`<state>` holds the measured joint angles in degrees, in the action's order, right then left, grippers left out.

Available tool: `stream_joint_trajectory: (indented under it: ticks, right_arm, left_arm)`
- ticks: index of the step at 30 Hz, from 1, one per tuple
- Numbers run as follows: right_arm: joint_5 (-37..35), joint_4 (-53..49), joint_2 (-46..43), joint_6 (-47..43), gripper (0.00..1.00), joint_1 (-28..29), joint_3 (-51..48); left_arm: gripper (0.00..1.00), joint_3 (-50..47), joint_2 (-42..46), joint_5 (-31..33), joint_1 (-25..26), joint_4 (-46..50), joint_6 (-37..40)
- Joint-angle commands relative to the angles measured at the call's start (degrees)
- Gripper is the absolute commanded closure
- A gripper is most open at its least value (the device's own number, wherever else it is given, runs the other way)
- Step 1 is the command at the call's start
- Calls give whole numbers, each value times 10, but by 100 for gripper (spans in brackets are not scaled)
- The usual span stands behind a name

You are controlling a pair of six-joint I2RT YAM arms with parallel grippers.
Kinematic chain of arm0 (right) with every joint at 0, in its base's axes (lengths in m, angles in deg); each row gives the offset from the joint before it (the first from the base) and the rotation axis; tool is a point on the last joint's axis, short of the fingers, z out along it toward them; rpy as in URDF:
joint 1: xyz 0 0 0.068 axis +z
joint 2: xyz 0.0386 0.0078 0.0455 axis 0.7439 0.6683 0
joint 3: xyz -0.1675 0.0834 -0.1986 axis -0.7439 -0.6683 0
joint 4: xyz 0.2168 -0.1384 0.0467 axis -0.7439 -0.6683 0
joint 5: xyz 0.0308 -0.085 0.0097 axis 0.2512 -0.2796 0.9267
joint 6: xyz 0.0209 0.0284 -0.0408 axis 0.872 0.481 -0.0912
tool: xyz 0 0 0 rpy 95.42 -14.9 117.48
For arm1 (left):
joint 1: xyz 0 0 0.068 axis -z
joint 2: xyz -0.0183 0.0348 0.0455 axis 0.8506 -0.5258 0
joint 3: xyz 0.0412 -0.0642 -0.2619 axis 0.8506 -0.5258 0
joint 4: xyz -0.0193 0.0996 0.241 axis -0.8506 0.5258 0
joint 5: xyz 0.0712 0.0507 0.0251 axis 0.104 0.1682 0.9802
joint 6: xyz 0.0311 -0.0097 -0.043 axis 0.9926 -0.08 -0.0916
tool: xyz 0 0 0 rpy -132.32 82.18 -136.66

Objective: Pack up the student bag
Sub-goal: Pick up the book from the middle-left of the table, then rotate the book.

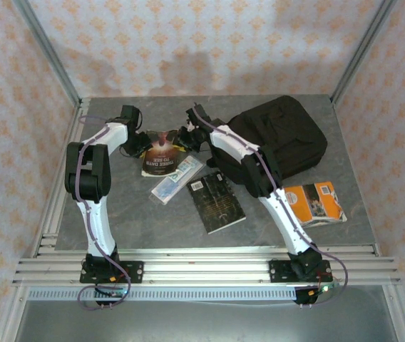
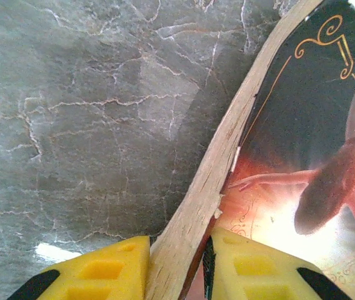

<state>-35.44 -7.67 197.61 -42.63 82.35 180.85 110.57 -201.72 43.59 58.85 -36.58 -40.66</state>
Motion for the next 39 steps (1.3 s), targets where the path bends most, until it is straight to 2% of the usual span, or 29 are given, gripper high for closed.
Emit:
stream_joint_trajectory:
  ticks: [1,5,8,11,14,16,19,22,26,29,34,39]
  right_arm:
    - [95,92,-49,23,81,32,-39]
    - [111,79,-57,7,75,32,-48]
    - [118,73,-54,5,76,32,-53]
    - [88,63,-78,-13,98,32,-74]
    - [22,62,-137,-37,100,31,-119]
    - [-8,80,-183,-36,100,30,-156]
    - [-67,125,-253,-15,100,30,-225]
    - [-117,191,-317,23,100,29,-296]
    - [-199,264,-405,74,100,30,-384]
    - [-257,367,-469,125,100,30,-469]
    - [-282,476,-519,208,100,32,-534]
    - [-304,545,-539,281,100,42,-564]
  left_arm:
    - [72,-9,19,-65,21,-1,-2]
    - [73,-13,19,-100,24,-11,-8]
    - [75,-18,22,-125,25,-19,-14]
    - [75,-22,35,-128,24,-13,-14]
    - [63,-31,67,-118,22,-1,-16]
    - [48,-47,106,-114,18,-3,-34]
    - [31,-75,169,-121,17,-22,-71]
    - [21,-122,240,-121,18,-58,-126]
    - [14,-212,344,-125,28,-159,-241]
    - [9,-263,415,-101,47,-223,-320]
    - [1,-304,492,-41,95,-297,-404]
    - [0,-314,505,-6,153,-364,-442]
